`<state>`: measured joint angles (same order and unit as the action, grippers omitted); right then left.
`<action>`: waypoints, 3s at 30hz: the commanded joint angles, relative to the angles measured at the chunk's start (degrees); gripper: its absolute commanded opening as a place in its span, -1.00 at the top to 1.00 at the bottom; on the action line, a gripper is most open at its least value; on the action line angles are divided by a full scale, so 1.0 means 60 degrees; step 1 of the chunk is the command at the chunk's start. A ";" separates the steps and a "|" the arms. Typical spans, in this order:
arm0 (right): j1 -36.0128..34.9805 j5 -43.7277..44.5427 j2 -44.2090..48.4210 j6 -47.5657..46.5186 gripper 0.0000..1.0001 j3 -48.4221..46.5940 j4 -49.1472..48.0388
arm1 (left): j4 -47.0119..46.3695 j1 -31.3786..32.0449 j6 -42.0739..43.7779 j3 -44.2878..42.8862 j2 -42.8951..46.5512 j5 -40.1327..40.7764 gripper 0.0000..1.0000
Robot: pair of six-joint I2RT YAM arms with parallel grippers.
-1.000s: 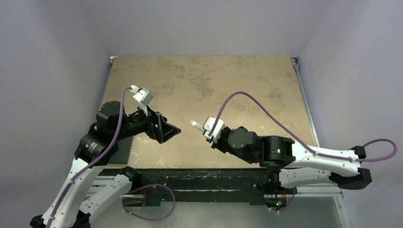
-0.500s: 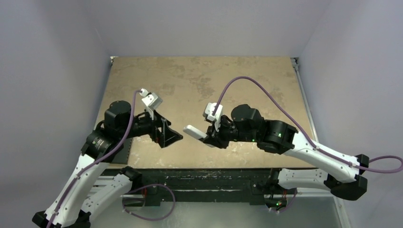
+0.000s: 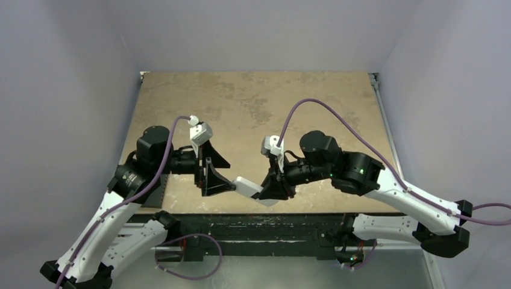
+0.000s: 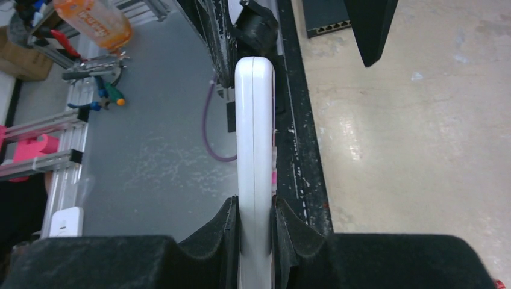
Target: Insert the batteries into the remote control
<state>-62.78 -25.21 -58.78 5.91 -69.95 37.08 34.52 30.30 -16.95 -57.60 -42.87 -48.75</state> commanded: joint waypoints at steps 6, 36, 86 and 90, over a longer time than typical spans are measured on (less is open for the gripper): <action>0.0132 -0.1314 -0.0143 0.1163 1.00 -0.0579 -0.0413 | -0.0963 0.0785 -0.0290 0.0074 0.0042 -0.1413 -0.85; 0.0539 -0.1525 -0.0654 0.1907 0.89 -0.0403 -0.1297 | -0.1044 0.1159 -0.0285 -0.0016 0.0186 -0.1286 1.00; 0.0606 0.3928 0.3190 0.6933 -0.16 0.4548 -0.6391 | -0.3658 0.1158 -0.5068 0.2029 0.2163 0.3381 1.00; 0.0606 0.3939 0.3178 0.6939 -0.07 0.4695 -0.6576 | -0.3617 0.1154 -0.5039 0.2027 0.2097 0.3350 1.00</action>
<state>-59.29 -2.42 -39.88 46.92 -40.88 1.54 15.49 36.91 -46.52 -45.39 -30.04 -29.12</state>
